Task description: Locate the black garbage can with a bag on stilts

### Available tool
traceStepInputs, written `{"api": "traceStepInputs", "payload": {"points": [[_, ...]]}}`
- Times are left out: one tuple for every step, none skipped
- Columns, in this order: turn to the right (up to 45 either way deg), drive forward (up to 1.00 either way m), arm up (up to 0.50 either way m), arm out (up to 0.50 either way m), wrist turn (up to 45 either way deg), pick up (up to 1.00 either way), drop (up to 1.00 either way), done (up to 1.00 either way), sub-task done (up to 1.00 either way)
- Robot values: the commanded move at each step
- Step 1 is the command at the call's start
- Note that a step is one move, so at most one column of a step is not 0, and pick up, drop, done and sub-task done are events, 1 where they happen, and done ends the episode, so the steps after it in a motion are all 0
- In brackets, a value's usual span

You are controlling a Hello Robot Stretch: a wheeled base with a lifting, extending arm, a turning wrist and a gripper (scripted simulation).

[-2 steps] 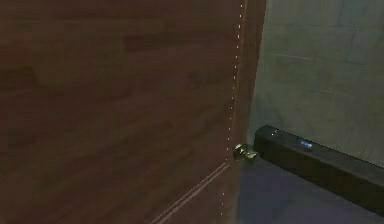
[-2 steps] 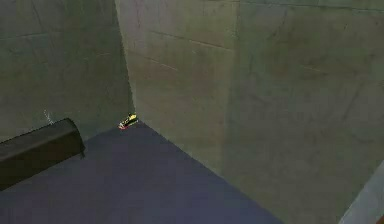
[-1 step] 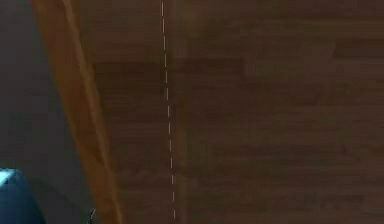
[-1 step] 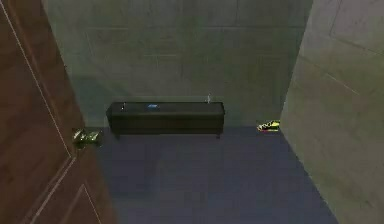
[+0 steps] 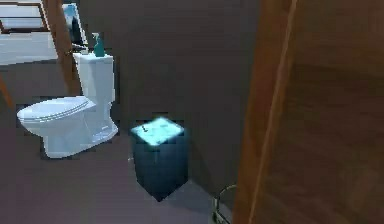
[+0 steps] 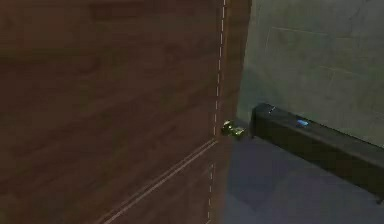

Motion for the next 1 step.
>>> {"api": "traceStepInputs", "payload": {"points": [[-45.0, 0.0, 0.0, 0.0, 0.0, 0.0, 0.0, 0.0, 0.0]]}}
